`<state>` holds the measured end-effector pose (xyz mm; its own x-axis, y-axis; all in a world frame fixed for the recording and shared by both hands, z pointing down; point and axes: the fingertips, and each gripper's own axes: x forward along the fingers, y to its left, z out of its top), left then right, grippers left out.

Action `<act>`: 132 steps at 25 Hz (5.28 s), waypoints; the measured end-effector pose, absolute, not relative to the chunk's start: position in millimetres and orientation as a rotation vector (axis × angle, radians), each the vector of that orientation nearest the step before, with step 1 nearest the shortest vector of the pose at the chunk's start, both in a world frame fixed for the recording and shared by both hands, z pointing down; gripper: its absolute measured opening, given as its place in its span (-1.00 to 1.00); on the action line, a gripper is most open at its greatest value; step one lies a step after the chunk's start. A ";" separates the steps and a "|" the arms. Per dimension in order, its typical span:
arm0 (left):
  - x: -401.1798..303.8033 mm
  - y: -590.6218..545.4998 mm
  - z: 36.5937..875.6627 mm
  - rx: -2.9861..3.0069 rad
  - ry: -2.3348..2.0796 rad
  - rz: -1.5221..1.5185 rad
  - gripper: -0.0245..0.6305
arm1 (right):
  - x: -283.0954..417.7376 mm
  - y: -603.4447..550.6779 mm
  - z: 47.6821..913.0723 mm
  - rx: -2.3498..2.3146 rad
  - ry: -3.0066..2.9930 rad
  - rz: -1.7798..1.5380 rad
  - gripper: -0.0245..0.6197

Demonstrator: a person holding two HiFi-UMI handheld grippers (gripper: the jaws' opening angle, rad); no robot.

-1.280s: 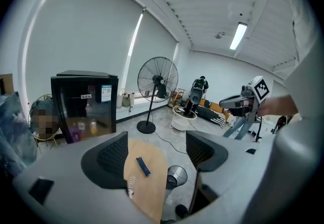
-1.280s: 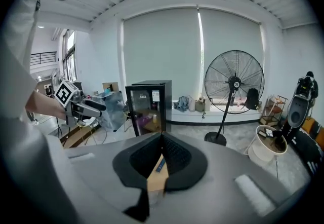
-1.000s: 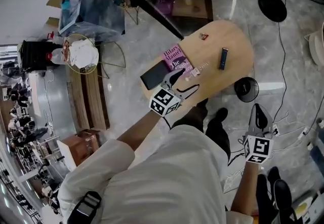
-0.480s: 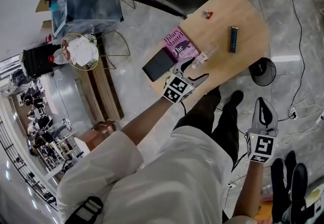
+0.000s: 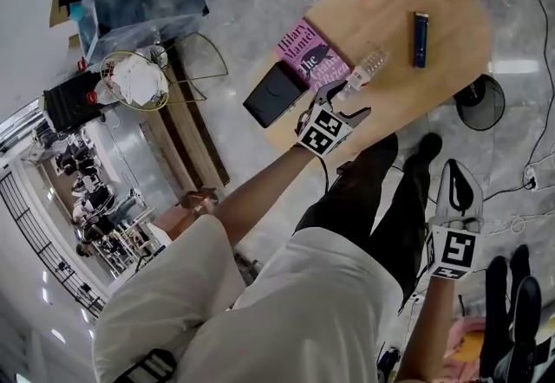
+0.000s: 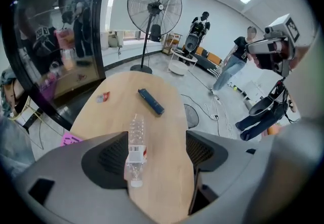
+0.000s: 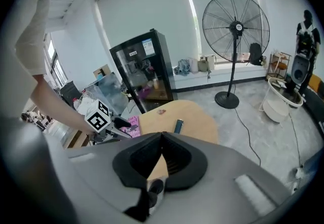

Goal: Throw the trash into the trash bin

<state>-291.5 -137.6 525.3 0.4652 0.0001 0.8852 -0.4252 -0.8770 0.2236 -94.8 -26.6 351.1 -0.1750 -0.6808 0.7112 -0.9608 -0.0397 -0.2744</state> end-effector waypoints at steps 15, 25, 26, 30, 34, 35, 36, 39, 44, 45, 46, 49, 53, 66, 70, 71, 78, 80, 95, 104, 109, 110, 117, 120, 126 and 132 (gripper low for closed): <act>-340.8 -140.1 662.3 2.177 -0.417 1.665 0.12 | -141.7 -28.1 444.7 1.755 -1.895 1.281 -0.89; -352.6 -145.3 687.9 2.174 -0.478 1.755 -0.05 | -137.1 -20.7 477.2 1.792 -1.884 1.328 -0.89; -351.9 -144.8 687.6 2.175 -0.478 1.749 -0.06 | -135.8 -18.9 479.6 1.793 -1.884 1.328 -0.89; -349.9 -139.1 684.9 2.181 -0.470 1.744 -0.06 | -130.4 -12.1 485.5 1.812 -1.878 1.333 -0.89; -345.6 -129.0 679.7 2.170 -0.475 1.723 -0.06 | -123.7 -2.4 490.2 1.825 -1.878 1.335 -0.89; -344.1 -125.9 678.6 2.169 -0.475 1.719 -0.06 | -121.7 0.7 491.6 1.829 -1.877 1.336 -0.89; -342.4 -122.7 677.5 2.167 -0.474 1.716 -0.06 | -119.8 3.7 493.0 1.834 -1.876 1.338 -0.89; -336.3 -111.7 673.2 2.161 -0.463 1.718 -0.06 | -114.0 13.0 497.1 1.842 -1.873 1.341 -0.89; -315.6 -92.4 665.5 2.200 -0.410 1.712 -0.06 | -102.5 33.0 505.2 1.860 -1.865 1.346 -0.89; -310.6 -88.2 663.5 2.210 -0.397 1.707 -0.06 | -99.8 37.3 506.5 1.863 -1.863 1.346 -0.89; -305.5 -84.1 661.3 2.220 -0.384 1.704 -0.06 | -96.5 41.8 507.7 1.868 -1.862 1.345 -0.89; -289.0 -70.5 653.7 2.235 -0.349 1.701 -0.06 | -84.3 55.7 510.4 1.890 -1.849 1.340 -0.89; -260.1 -54.2 643.9 2.261 -0.300 1.699 -0.06 | -65.0 73.4 513.4 1.939 -1.816 1.342 -0.89; -170.7 13.5 645.5 2.317 -0.107 1.703 -0.06 | -11.5 135.5 539.1 2.043 -1.698 1.374 -0.89; -149.6 26.3 650.3 2.315 -0.061 1.733 -0.06 | 7.1 155.9 548.7 2.085 -1.648 1.399 -0.89; -143.9 29.2 652.3 2.316 -0.051 1.736 -0.06 | 10.9 160.6 551.8 2.095 -1.636 1.407 -0.89; -104.4 51.1 667.2 2.325 0.021 1.751 -0.06 | 30.2 181.5 576.4 2.128 -1.594 1.433 -0.89; -92.8 58.9 671.5 2.327 0.049 1.755 -0.06 | 38.1 186.0 580.5 2.148 -1.579 1.451 -0.89; -30.9 91.7 763.9 2.290 0.102 1.816 -0.06 | 60.5 215.0 649.9 2.123 -1.567 1.471 -0.89; -27.1 93.1 818.5 2.236 0.083 1.874 -0.06 | 56.3 216.6 687.8 2.079 -1.594 1.479 -0.89; -29.1 91.1 847.4 2.168 0.058 1.977 -0.06 | 58.7 216.0 699.8 2.070 -1.608 1.484 -0.89; -28.5 90.3 851.0 2.157 0.054 1.995 -0.06 | 60.7 216.2 701.6 2.076 -1.604 1.487 -0.89; -8.1 86.4 855.7 2.186 0.045 1.990 -0.06 | 71.5 220.9 711.4 2.102 -1.568 1.500 -0.89; -4.8 86.1 853.6 2.199 0.037 1.985 -0.06 | 71.2 220.8 711.1 2.105 -1.562 1.502 -0.89; -12.0 86.6 846.3 2.206 0.043 1.941 0.05 | 67.6 208.7 707.9 2.094 -1.586 1.490 -0.89; -8.9 85.2 824.2 2.243 0.054 1.828 0.23 | 61.8 197.3 697.7 2.064 -1.611 1.462 -0.89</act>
<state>-8.9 85.2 824.2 0.2137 0.1830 0.9596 -0.1265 -0.9689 0.2129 61.8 197.3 697.7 -0.0473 -0.6660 0.7445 -0.8052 -0.4156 -0.4229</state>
